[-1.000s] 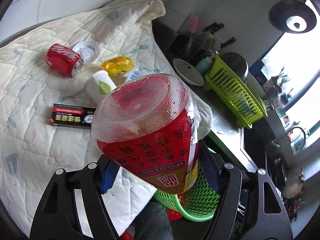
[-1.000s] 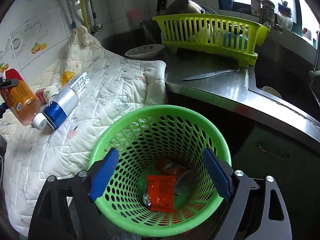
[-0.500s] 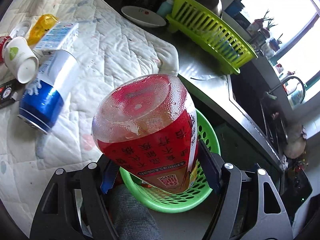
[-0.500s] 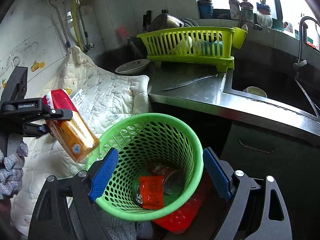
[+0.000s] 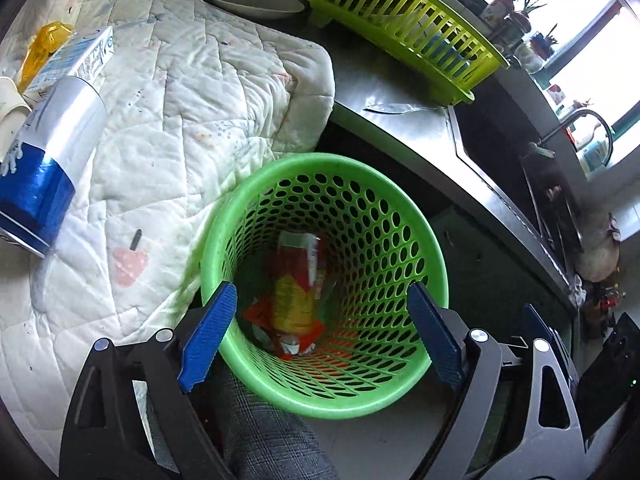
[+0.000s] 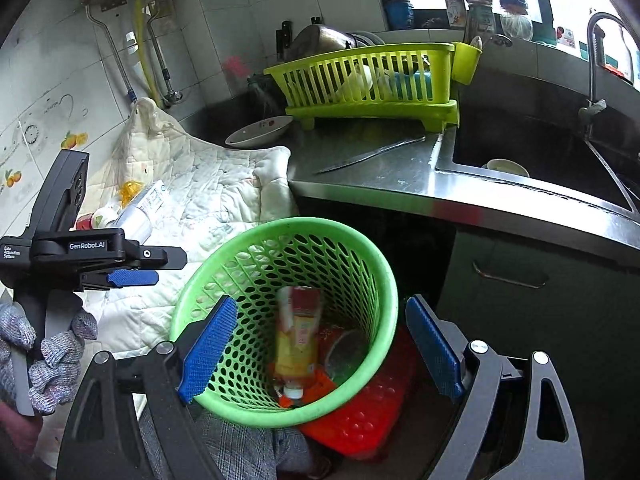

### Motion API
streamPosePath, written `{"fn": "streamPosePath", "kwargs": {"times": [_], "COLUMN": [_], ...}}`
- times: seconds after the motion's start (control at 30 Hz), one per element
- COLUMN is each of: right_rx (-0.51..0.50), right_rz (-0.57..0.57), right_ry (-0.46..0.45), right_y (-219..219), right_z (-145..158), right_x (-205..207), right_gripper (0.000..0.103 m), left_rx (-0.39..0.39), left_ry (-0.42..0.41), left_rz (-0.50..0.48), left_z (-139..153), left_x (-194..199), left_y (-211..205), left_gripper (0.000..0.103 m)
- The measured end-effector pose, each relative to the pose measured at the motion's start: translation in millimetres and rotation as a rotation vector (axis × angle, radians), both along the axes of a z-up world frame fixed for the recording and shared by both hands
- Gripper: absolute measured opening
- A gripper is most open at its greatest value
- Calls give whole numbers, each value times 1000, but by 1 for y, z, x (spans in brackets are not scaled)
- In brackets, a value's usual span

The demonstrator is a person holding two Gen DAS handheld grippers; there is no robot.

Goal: Collect trash
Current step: 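Carry the red-and-yellow juice carton to the green basket with the left gripper and release, then grasp the blue-and-white can with the right gripper while the left gripper grasps the black glue box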

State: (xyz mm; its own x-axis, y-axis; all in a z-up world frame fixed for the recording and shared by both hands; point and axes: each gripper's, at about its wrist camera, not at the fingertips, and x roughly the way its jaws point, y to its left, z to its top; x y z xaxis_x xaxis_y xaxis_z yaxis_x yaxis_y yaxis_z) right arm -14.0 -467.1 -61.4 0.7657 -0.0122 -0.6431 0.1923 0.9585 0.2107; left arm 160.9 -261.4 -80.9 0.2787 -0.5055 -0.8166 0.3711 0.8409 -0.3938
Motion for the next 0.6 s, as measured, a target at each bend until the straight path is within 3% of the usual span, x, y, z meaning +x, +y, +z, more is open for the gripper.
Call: {"fn": "streamPosePath", "kwargs": {"times": [0.23, 0.6], "right_rx": [2, 20], "right_rz": [53, 176], "right_ry": [-18, 15], "right_y": [19, 71], "right_z": [10, 19], "right_x": [11, 56], "right_gripper": [83, 83], "left_rx": [20, 47], "left_ry": [-101, -207], "left_rz": [35, 190], "left_z": [26, 54], "left_x": [-6, -3], "left_y": [37, 131], "left_gripper": [86, 86]}}
